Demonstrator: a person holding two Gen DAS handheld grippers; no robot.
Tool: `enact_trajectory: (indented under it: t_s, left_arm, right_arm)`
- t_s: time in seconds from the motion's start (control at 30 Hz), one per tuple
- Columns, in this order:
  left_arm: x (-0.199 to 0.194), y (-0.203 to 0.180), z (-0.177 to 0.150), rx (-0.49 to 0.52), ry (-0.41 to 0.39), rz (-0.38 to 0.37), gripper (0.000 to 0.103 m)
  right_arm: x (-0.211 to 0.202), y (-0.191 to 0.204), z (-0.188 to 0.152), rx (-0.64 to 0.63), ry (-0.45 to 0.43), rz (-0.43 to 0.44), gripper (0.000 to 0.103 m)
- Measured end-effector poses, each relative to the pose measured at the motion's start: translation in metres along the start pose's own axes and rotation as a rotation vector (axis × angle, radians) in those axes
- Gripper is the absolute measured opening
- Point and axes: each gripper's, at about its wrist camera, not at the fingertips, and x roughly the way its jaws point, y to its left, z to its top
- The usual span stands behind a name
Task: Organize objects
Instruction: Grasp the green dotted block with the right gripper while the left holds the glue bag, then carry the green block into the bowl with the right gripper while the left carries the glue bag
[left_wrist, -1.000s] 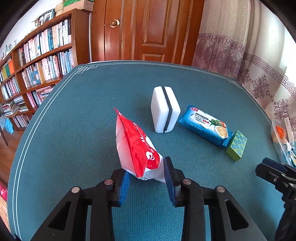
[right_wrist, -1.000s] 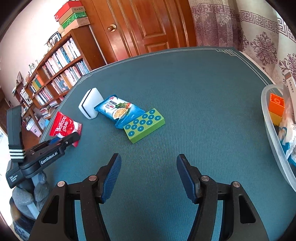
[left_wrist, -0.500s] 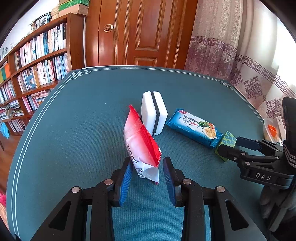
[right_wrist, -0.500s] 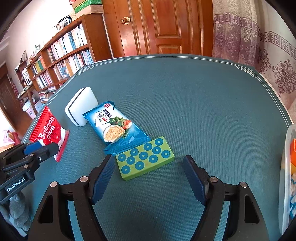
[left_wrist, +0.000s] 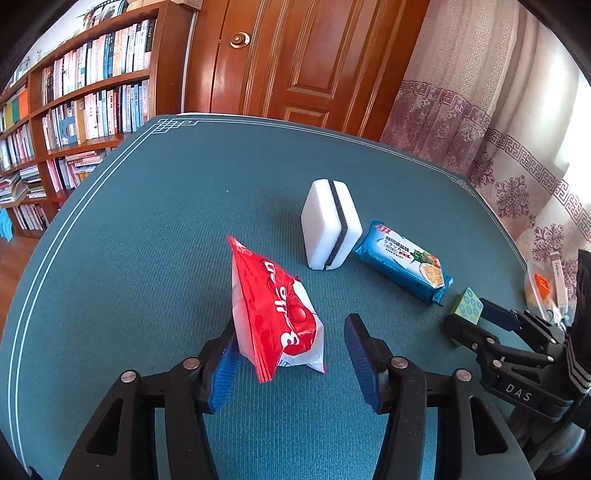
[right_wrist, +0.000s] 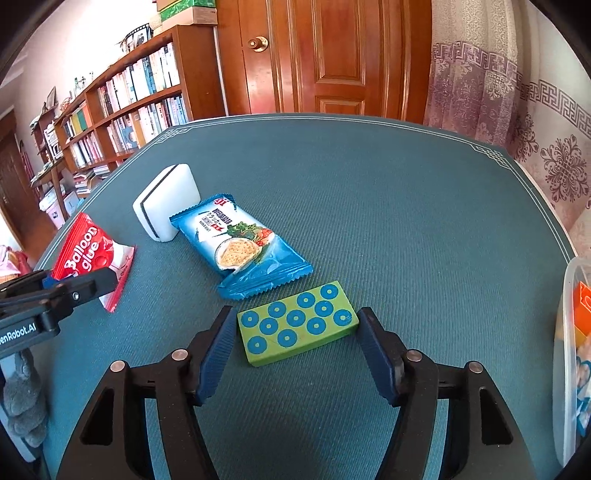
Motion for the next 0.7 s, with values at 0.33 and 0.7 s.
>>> enact_trajectory:
  t_s: [0.33,0.7]
  left_arm:
    - [0.002,0.004,0.001,-0.02,0.007,-0.019,0.044]
    - [-0.007,-0.002,0.002,0.009,-0.033,-0.027,0.028]
  right_arm:
    - [-0.018,0.0,-0.022,0.029,-0.009,0.019,0.067]
    - [-0.036,-0.002,-0.042,0.057,-0.01,0.027,0.067]
